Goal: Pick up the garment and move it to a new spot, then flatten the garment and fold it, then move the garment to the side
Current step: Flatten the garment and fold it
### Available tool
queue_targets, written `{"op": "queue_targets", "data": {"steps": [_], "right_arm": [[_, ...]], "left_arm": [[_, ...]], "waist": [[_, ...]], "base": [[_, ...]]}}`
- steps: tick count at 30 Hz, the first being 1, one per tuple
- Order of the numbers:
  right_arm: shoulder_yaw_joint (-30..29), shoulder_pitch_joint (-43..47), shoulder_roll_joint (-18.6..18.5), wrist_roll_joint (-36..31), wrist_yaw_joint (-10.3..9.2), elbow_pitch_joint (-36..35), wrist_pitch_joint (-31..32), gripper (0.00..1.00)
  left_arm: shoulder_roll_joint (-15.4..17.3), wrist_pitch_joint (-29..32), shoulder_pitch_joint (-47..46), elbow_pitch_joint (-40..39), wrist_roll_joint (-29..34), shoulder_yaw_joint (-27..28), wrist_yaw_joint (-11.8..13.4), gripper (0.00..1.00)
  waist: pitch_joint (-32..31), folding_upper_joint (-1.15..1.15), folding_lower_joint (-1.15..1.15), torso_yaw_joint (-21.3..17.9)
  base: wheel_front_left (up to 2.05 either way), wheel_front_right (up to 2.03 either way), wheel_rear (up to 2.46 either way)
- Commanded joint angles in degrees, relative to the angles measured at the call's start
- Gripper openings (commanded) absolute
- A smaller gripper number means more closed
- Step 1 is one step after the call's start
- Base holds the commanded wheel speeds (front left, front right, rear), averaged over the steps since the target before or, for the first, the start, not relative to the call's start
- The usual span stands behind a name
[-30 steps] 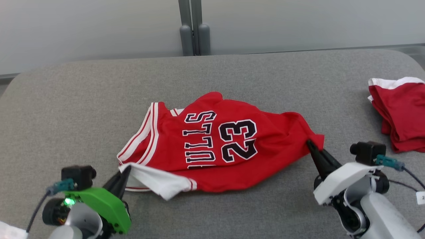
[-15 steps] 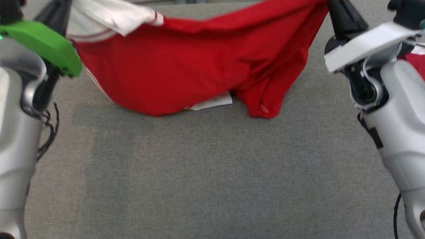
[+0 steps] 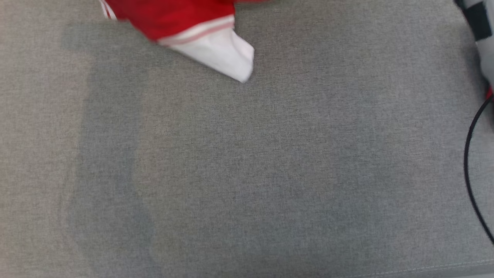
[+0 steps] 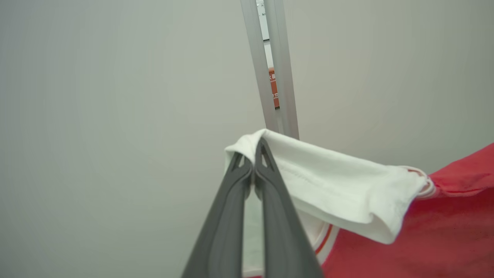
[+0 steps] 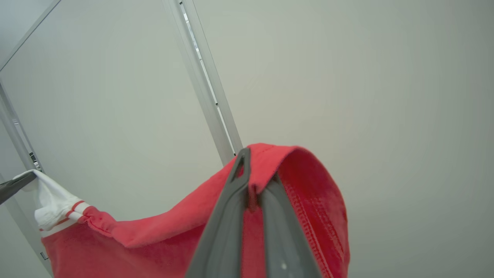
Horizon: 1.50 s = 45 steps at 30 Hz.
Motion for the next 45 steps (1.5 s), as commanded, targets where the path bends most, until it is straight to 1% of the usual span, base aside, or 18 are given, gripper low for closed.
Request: {"op": "queue_targets", "data": {"steps": [1,6,10,15,19,21,23,25,27,32,37,39,41,45], "right_arm": [[0.82,-2.51,-0.67,0.33,0.00,0.75,-0.54,0.00],[3.53,-6.98,-2.45,1.75,0.00,3.46,-0.79,0.00],[6.46,-7.23,-3.50,3.27,0.00,4.85,-0.58,0.00],[11.94,-2.00,-4.05,6.40,0.00,5.81,1.85,0.00],[18.11,4.42,-5.14,9.02,0.00,4.54,4.73,0.00],[20.79,8.03,-5.60,11.18,0.00,3.30,6.12,0.00],[23.51,11.76,-6.59,13.34,0.00,1.97,7.64,0.00],[26.27,15.67,-7.43,15.48,0.00,0.16,9.50,0.00],[28.74,19.71,-8.81,18.16,0.00,-1.78,11.53,0.00],[35.01,28.91,-12.98,22.95,0.00,-6.28,16.75,0.00],[39.57,36.27,-17.38,26.71,0.00,-10.45,21.21,0.00],[41.10,38.55,-19.26,27.77,0.00,-12.40,22.77,0.00],[42.31,40.49,-21.31,28.54,0.00,-14.11,24.44,0.00],[43.87,43.40,-25.45,29.82,0.00,-17.76,27.56,0.00]], "left_arm": [[0.69,-0.61,-2.91,1.05,-0.62,-0.74,0.11,0.00],[1.02,-1.73,-8.73,4.66,-2.74,-4.54,0.10,0.00],[1.16,-3.20,-9.14,7.09,-6.21,-6.98,0.10,0.00],[1.53,-3.45,-4.02,8.50,-13.06,-9.80,0.10,0.00],[3.46,-2.31,2.83,7.30,-17.34,-13.62,0.10,0.00],[4.27,-1.17,7.26,6.15,-20.71,-15.04,0.10,0.00],[6.04,0.43,11.80,4.55,-22.93,-16.73,0.10,0.00],[7.32,2.91,16.84,2.05,-25.82,-18.70,0.10,0.00],[9.35,6.24,21.59,-0.79,-28.04,-21.08,0.10,0.00],[14.48,14.69,32.28,-8.28,-33.72,-25.97,0.10,0.00],[19.34,21.86,41.34,-15.97,-37.72,-29.69,0.24,0.00],[21.40,24.62,44.60,-20.11,-39.15,-30.94,1.10,0.00],[23.49,26.98,47.44,-24.71,-41.05,-31.89,2.47,0.00],[28.22,31.11,52.34,-34.25,-43.90,-33.53,6.10,0.00]], "waist": [[0.03,0.00,-0.01,-0.30],[-0.36,0.00,-0.01,-0.20],[-1.18,0.00,-0.01,0.07],[-3.63,0.00,-0.01,0.21],[-6.57,0.00,-0.01,0.18],[-8.62,0.00,-0.01,0.12],[-10.86,0.00,-0.01,0.05],[-13.29,0.00,-0.01,-0.02],[-15.79,0.00,-0.01,0.10],[-21.71,0.00,-0.01,0.47],[-26.43,0.00,-0.01,0.61],[-27.66,0.00,-0.01,0.53],[-28.36,0.00,-0.01,0.54],[-29.04,0.00,-0.01,0.32]], "base": [[0.00,0.00,0.00],[0.00,0.00,0.00],[0.00,0.00,0.00],[0.00,0.00,0.00],[0.00,0.00,0.00],[0.00,0.00,0.00],[0.00,0.00,0.00],[0.00,0.00,0.00],[0.00,0.00,0.00],[0.00,0.00,0.00],[0.00,0.00,0.00],[0.00,0.00,0.00],[0.00,0.00,0.00],[0.00,0.00,0.00]]}}
